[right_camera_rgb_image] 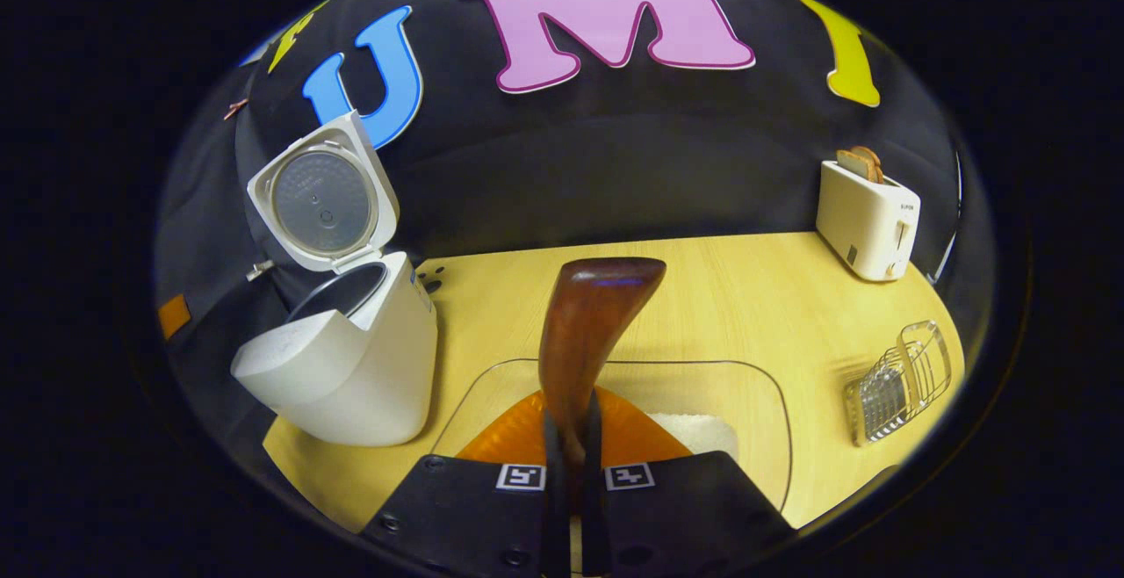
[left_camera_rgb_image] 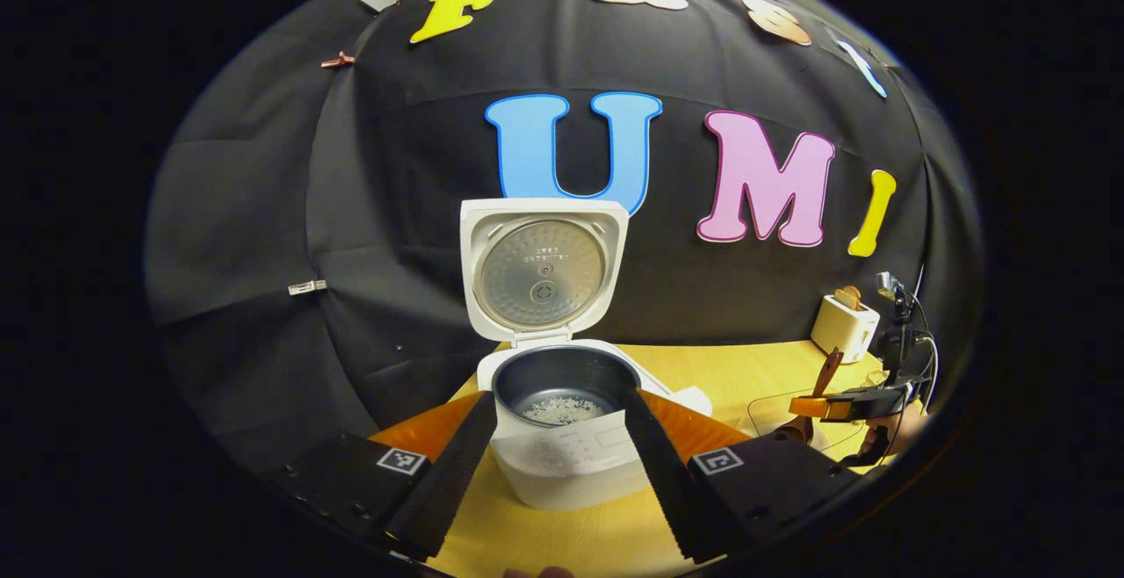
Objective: Close the left gripper, press the button to open the rice cooker; take a wooden spoon from the chopstick holder with the right hand, scoop a spoonful of rice and pour it into the rice cooker, then put the wooden spoon back into the chopstick holder.
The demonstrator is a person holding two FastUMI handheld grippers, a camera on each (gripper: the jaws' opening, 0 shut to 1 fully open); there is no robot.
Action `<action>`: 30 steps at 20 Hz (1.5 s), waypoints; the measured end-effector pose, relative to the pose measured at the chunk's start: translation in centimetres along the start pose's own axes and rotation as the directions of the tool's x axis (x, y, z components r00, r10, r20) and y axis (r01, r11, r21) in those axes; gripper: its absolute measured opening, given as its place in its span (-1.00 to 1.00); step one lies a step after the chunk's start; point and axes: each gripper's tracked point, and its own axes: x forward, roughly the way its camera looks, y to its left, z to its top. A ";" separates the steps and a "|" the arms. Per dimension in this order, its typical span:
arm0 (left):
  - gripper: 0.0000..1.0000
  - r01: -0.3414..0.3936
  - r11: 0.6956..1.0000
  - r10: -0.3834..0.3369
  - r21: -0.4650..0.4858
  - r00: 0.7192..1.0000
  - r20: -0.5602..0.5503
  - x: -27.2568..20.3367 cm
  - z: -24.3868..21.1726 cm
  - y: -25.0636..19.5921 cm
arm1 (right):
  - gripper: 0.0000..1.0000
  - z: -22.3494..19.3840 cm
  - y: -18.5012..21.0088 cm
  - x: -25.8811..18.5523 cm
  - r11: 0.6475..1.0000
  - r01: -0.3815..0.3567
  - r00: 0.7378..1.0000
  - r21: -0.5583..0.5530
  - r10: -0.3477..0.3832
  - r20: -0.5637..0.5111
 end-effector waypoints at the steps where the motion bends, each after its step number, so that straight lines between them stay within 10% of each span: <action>1: 0.88 -0.001 1.000 0.001 -0.002 1.000 0.001 0.0 0.1 0.2 | -0.80 -0.1 0.2 0.0 1.000 0.001 1.000 0.029 -0.001 -0.001; 6: 0.88 0.006 1.000 -0.006 0.004 1.000 0.012 0.2 0.7 0.3 | -0.80 -0.2 -1.0 0.0 0.959 0.020 1.000 0.283 -0.017 -0.011; 11: 0.88 0.019 1.000 -0.019 0.009 1.000 0.021 0.5 1.4 -0.1 | -0.81 0.9 -3.5 -1.3 0.826 -0.024 0.999 0.564 0.003 0.039; 19: 0.88 0.050 0.999 -0.051 0.003 0.998 0.046 1.3 2.7 -1.5 | -0.81 6.0 -5.1 -4.5 0.710 -0.099 0.991 0.697 0.004 0.136; 30: 0.89 0.073 0.996 -0.068 -0.057 0.994 0.080 0.9 3.1 -1.3 | -0.81 15.1 2.5 -5.8 0.710 -0.233 0.968 0.664 0.106 0.227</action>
